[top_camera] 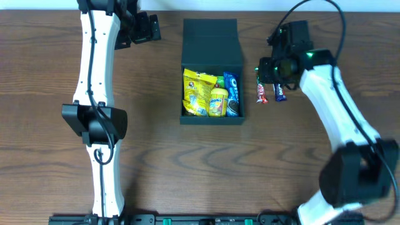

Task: Pack container
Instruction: 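Raise the left arm away and reach the right gripper to the KitKat bar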

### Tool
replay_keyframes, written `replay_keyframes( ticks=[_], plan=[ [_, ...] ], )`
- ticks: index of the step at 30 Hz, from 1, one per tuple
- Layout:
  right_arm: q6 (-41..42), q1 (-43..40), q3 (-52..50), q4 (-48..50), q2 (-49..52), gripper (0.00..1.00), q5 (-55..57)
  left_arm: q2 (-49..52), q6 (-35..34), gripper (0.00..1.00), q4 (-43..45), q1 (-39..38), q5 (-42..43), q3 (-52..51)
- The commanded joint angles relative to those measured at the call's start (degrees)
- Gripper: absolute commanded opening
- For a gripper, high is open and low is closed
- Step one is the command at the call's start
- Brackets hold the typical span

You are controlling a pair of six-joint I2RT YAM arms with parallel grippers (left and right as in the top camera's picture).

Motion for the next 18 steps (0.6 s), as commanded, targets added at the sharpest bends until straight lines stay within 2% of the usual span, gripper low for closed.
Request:
replay_keyframes(
  ticks=[1,2,4,8,18],
  plan=[
    [2.2,-1.8,0.2,2.7,3.6,0.40,3.0,-1.7,2.0,0.95,0.0,-0.6,0.4,0.2],
    [2.1,-2.1,0.2,4.4,4.5,0.47,3.0,-1.7,2.0,0.95,0.0,-0.6,0.4,0.2],
    [1.4,-2.3,0.2,7.7,6.3,0.49,2.4,-1.7,2.6,0.95,0.0,-0.7,0.4,0.2],
    [0.0,-1.7,0.2,10.1,8.8,0.52,-0.7,-1.7,3.3,0.95,0.0,-0.7,0.4,0.2],
    [0.5,0.0,0.2,10.1,13.9,0.57,2.0,-1.7,3.3,0.95,0.1,-0.7,0.4,0.2]
  ],
)
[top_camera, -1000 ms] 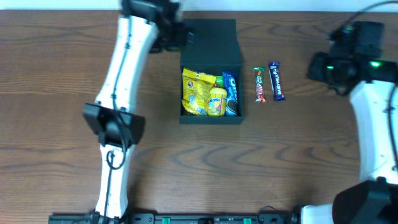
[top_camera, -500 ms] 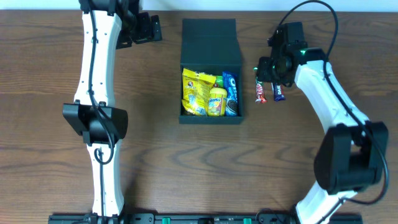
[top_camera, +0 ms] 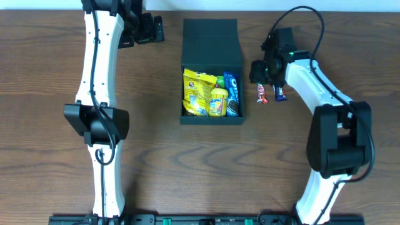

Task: Pack container
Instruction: 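Raise the left arm away and reach the right gripper to the KitKat bar, then grasp the green Milo bar with the right gripper and drop it into the box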

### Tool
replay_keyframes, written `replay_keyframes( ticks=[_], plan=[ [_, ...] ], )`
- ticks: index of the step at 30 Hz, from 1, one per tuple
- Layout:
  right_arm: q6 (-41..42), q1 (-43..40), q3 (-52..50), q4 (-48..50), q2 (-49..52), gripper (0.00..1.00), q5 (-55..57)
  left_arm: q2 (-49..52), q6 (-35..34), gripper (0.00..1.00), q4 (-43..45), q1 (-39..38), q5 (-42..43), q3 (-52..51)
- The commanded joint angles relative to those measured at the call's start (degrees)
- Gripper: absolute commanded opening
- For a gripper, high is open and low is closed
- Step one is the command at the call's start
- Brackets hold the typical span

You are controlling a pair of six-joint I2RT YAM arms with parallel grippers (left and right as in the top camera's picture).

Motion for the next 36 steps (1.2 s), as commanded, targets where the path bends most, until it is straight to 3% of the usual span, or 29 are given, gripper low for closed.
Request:
replay_keyframes(
  ticks=[1,13,23,29,36],
  plan=[
    [-0.1,0.5,0.2,0.0,1.6,0.57,2.3,-1.7,1.0,0.95,-0.1,0.1,0.2,0.2],
    [-0.2,0.5,0.2,0.0,6.2,0.51,5.1,-1.7,1.0,0.95,-0.1,0.1,0.3,0.2],
    [-0.4,0.5,1.8,-3.1,6.5,0.25,5.0,-1.7,1.0,0.95,0.1,0.1,0.3,0.2],
    [-0.6,0.5,12.2,-11.4,6.4,0.16,5.0,-1.7,1.0,0.95,0.1,0.1,0.3,0.2],
    [-0.5,2.3,29.3,-27.9,6.4,0.07,4.6,-1.7,1.0,0.95,0.1,0.1,0.2,0.2]
  ],
)
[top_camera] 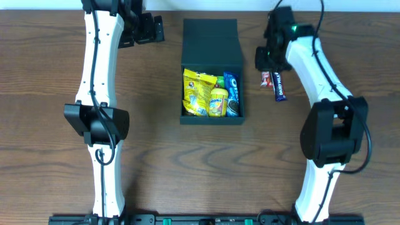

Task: Pack container
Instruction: 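Grasp the green Milo bar with the right gripper and drop it into the box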

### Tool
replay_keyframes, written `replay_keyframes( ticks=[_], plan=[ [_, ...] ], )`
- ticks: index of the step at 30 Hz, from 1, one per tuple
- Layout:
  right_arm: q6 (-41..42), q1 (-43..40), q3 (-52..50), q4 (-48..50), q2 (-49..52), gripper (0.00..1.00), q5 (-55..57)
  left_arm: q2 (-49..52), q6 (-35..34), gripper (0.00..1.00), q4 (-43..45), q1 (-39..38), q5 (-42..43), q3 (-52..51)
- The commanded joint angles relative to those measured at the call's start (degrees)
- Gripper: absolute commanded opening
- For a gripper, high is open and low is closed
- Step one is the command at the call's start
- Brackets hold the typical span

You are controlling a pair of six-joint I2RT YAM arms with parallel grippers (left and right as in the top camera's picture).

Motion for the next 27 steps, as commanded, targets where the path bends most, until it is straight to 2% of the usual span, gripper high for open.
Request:
replay_keyframes(
  ticks=[1,6,15,17,19,20,21,27],
  plan=[
    [0.0,2.8,5.9,-4.4,0.2,0.07,-0.5,-1.7,1.0,0.95,-0.1,0.1,0.2,0.2],
    [4.2,6.9,6.6,-10.0,0.2,0.06,-5.0,-1.7,1.0,0.95,-0.1,0.1,0.2,0.2],
    [7.8,12.7,1.1,-10.8,0.2,0.07,-7.1,-1.7,1.0,0.96,0.0,0.1,0.2,0.2],
    [9.2,13.1,-0.4,-9.8,0.2,0.15,-6.9,-1.7,1.0,0.95,0.0,0.1,0.2,0.2],
    [9.5,13.2,-1.4,-8.9,0.2,0.50,-6.9,-1.7,1.0,0.95,0.0,0.1,0.2,0.2],
    [9.5,13.2,-1.5,-8.6,0.2,0.54,-6.9,-1.7,1.0,0.95,0.0,0.1,0.2,0.2],
    [9.5,13.2,-1.5,-8.3,0.2,0.57,-6.3,-1.7,1.0,0.95,0.1,0.1,0.2,0.2],
    [9.3,12.2,1.8,-8.6,-1.0,0.57,1.0,-1.7,1.0,0.95,0.1,0.1,0.2,0.2]
  ],
)
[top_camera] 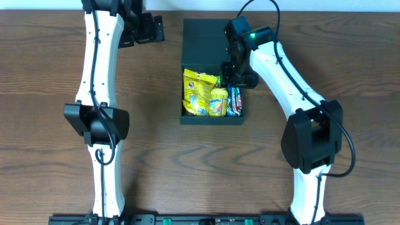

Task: Pack container
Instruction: 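Grasp the green Milo bar with the right gripper and drop it into the box, then move the right gripper to the blue Dairy Milk bar and grasp it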

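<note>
A dark open box [211,37] stands at the table's back middle with its lid folded back. Inside lie a yellow snack bag [197,92], a small yellow pack [218,102] and a blue cookie pack, mostly covered. My right gripper [235,80] hangs over the box's right side, shut on two candy bars [234,101], one red and one blue. The bars point down along the right wall over the cookie pack. My left gripper [152,28] rests far to the box's left at the back. Its jaws are too dark to read.
The left arm's link [97,119] stretches down the table's left side. The right arm [294,87] crosses from the front right to the box. The table's back edge runs just behind the box lid.
The right gripper has moved left from the table right of the box to over the box's right side. The two candy bars have come with it and now sit inside the box's outline.
The two candy bars first lay side by side on the table right of the box, with the right gripper just above them, and it stayed there. Then the bars hung skewed under the gripper, further back. Now they are over the box. The left arm stayed still.
</note>
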### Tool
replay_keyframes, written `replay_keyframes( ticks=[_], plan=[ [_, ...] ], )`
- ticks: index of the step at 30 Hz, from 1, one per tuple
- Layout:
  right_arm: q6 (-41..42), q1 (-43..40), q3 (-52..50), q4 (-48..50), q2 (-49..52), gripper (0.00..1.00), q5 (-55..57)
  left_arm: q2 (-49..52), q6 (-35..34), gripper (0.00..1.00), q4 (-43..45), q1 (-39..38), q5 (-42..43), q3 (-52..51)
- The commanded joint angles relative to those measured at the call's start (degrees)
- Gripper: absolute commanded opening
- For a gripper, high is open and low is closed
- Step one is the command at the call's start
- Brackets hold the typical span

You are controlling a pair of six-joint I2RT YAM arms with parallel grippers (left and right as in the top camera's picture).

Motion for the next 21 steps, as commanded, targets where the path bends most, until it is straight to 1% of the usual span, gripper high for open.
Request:
replay_keyframes(
  ticks=[1,3,4,6,11,14,18,21],
  plan=[
    [0.6,-0.9,3.5,-0.1,-1.5,0.57,8.1,-1.7,0.9,0.95,0.0,0.1,0.2,0.2],
    [0.6,-1.7,4.2,0.6,-2.7,0.59,15.0,-1.7,0.9,0.95,0.0,0.1,0.2,0.2],
    [0.6,-2.3,4.2,0.9,-3.2,0.64,17.5,-1.7,0.9,0.95,0.0,0.1,0.2,0.2],
    [0.5,-4.4,4.2,1.2,-3.2,0.65,20.9,-1.7,0.9,0.95,0.0,0.1,0.2,0.2],
    [-1.4,-11.7,3.9,1.7,-0.8,0.65,19.9,-1.7,0.8,0.95,0.0,0.1,0.2,0.2],
    [-6.8,-17.0,2.8,4.7,1.2,0.64,11.2,-1.7,0.8,0.95,0.1,0.1,0.2,0.2],
    [-10.2,-19.2,2.3,7.0,5.1,0.63,7.2,-1.7,0.8,0.96,0.3,0.1,0.2,0.2],
    [-11.5,-18.8,2.3,7.1,7.9,0.60,7.2,-1.7,0.8,0.95,0.4,0.1,0.2,0.2]
  ],
)
